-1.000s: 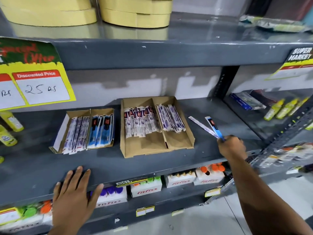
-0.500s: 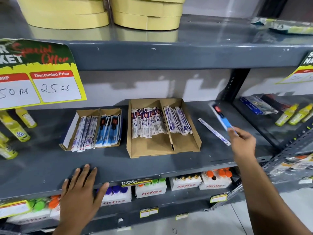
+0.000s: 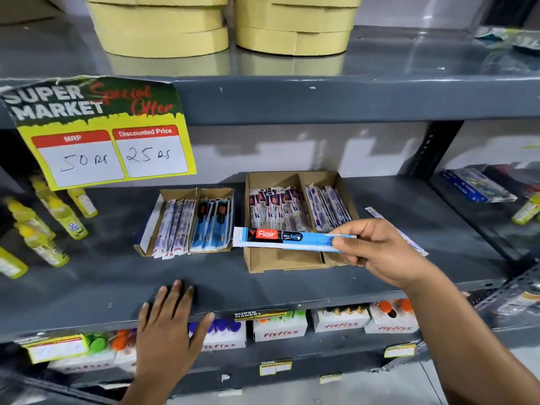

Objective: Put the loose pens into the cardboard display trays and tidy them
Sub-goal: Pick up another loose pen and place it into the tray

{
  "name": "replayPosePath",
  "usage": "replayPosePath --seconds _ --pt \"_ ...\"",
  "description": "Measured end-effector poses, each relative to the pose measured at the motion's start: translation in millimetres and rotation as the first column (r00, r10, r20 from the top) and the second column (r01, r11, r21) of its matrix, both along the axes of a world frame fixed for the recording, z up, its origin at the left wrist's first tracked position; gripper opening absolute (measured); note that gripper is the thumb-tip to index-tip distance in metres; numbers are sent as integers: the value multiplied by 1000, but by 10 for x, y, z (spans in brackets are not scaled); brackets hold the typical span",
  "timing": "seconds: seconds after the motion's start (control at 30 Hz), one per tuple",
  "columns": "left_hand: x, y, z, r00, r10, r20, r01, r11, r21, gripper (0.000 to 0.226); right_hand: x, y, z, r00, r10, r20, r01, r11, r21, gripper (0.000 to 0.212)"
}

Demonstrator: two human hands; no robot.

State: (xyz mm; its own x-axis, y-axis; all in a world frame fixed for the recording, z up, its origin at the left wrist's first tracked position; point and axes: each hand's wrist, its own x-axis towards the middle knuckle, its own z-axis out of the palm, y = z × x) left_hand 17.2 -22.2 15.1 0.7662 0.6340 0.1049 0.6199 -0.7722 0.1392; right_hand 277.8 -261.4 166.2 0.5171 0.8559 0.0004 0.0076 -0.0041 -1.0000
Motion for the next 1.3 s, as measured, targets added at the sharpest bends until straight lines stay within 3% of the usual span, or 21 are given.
replayPosePath --seconds 0.23,0.33,0.5,0.63,0.7,0.87,1.0,1.13,1.23,1.3 --pt "-11 9 -21 999 -18 33 19 1000 -25 72 -17 162 6 998 48 45 -47 998 -39 51" --pt "-28 23 -14 999 -21 29 22 999 -37 69 -91 331 24 997 55 46 -53 998 -44 37" --pt "-95 104 -15 998 -62 19 63 997 -49 64 -353 969 -89 991 -120 66 120 993 -1 24" --pt "-236 294 -5 985 -169 26 170 985 -24 59 -554 1569 -257 961 -267 67 272 960 -67 20" --pt "-282 354 -31 976 -220 4 220 975 15 59 -600 1766 -341 941 -317 122 329 939 -100 12" --pt "-299 340 -116 977 -214 0 214 977 10 69 -641 1964 -532 885 -375 275 438 870 -225 20" --pt "-323 370 -139 971 -238 17 237 971 10 69 -693 2037 -539 875 -295 384 427 845 -322 31" --pt "-323 382 -178 969 -243 31 244 970 -3 72 -752 2146 -529 842 -111 529 363 842 -400 43" --pt "-317 397 -182 968 -250 31 250 968 5 75 -765 2196 -530 740 41 671 386 792 -473 48" --pt "-317 403 -186 967 -255 24 255 967 12 76 -776 2210 -534 622 166 765 445 729 -520 49"
